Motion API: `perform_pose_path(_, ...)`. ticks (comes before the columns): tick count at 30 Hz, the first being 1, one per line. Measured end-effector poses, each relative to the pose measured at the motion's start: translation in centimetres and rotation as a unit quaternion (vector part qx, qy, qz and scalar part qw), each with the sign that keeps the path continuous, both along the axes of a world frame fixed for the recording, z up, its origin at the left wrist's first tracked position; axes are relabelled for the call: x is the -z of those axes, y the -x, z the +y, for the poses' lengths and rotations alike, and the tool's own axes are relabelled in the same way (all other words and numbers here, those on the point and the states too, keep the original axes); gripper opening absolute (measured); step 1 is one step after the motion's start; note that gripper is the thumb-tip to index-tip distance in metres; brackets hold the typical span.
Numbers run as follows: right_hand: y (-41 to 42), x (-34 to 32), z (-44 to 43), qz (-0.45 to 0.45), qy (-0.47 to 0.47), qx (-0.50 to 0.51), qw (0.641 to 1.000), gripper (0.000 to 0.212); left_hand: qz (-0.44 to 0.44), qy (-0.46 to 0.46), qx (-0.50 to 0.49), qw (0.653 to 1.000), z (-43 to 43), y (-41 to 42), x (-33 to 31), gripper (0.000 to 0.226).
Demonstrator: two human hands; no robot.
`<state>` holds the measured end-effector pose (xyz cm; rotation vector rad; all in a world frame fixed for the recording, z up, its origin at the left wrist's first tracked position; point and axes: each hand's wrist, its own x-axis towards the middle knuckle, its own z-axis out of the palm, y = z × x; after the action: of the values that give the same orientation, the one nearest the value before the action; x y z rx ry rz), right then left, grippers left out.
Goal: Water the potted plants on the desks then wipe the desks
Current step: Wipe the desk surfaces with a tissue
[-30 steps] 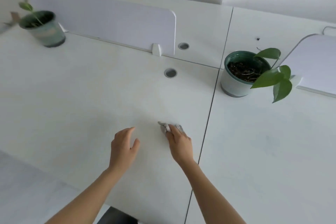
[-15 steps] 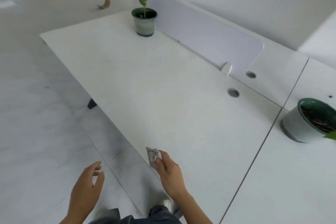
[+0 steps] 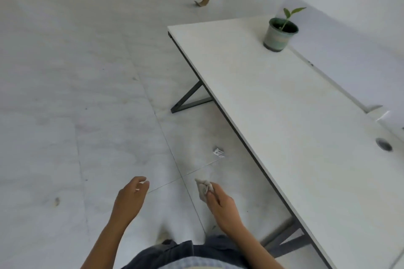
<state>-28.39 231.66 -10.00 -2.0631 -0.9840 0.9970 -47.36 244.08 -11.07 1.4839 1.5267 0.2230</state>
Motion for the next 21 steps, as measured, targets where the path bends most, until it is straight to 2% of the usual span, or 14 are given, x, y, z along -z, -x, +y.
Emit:
perform_pose_path(6,2.1,-0.5,4.4,-0.002,-0.004,0.014,1.000,0.039,-0.040,0.060,-0.012,0.997,2.0,2.2,1.1,0.016)
perform_pose_path(10,2.1,0.8,9.0,0.007,-0.006,0.031,0.999,0.026,-0.031,0.085,-0.037,0.995,5.2,3.3,1.8,0.013)
perform_pose_path(17,-0.2,1.2,23.7,0.027,-0.058,0.007,0.998,0.028,-0.013,0.046,-0.108,0.993,16.7,3.8,1.5,0.014)
perform_pose_path(21,-1.1,-0.2,32.2,0.034,-0.074,-0.047,0.996,0.028,-0.043,0.015,-0.141,0.989,24.1,2.1,0.4,0.016)
